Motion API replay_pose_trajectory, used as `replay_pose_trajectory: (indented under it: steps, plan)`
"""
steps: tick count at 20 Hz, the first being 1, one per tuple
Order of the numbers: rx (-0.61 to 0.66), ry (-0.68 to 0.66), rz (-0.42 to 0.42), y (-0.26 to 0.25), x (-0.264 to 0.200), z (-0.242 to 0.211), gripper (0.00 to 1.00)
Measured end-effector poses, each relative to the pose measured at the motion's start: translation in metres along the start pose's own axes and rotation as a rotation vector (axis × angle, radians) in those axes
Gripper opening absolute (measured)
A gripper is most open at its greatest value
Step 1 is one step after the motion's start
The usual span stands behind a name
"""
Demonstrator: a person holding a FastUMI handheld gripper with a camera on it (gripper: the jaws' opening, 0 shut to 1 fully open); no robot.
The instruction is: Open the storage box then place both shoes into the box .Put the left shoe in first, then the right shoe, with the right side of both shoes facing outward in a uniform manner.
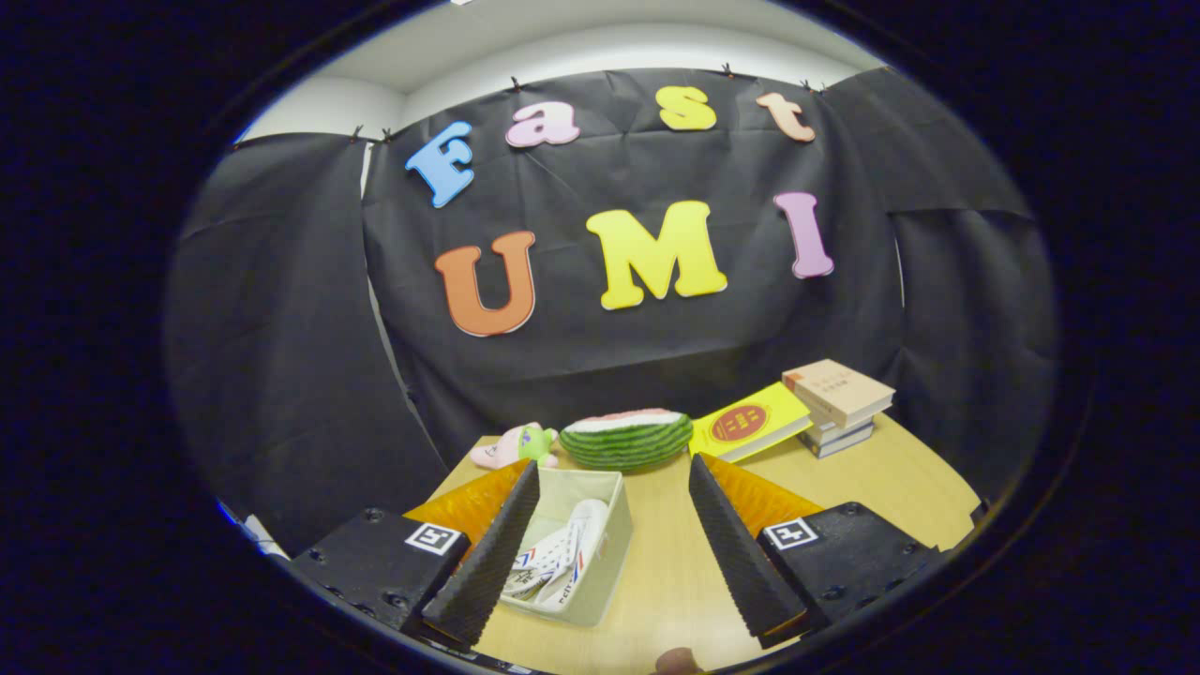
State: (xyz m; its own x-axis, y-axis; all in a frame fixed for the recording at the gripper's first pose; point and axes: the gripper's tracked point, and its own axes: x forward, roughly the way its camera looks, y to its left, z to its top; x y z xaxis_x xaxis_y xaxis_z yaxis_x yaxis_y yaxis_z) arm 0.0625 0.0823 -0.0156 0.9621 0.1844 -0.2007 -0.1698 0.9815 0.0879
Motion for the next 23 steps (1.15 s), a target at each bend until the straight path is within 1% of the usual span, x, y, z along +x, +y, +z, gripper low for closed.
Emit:
replay_pose_trajectory:
  steps: [2,5,9,11,13,15,18,20,23]
  plan:
    - [-0.018,-0.057,-0.021,-0.007,-0.022,0.012,1.00]
    - [-0.025,-0.137,-0.012,-0.009,-0.054,0.026,1.00]
    - [-0.036,-0.219,-0.060,-0.031,-0.086,0.032,1.00]
    - [-0.033,-0.273,-0.048,-0.033,-0.098,0.036,1.00]
    - [-0.019,-0.297,-0.046,-0.040,-0.103,0.032,1.00]
    - [-0.010,-0.312,-0.067,-0.050,-0.105,0.031,1.00]
    - [-0.038,-0.336,-0.106,-0.060,-0.106,0.033,1.00]
    - [-0.063,-0.339,-0.114,-0.060,-0.103,0.029,1.00]
    - [-0.073,-0.322,-0.099,-0.054,-0.102,0.022,1.00]
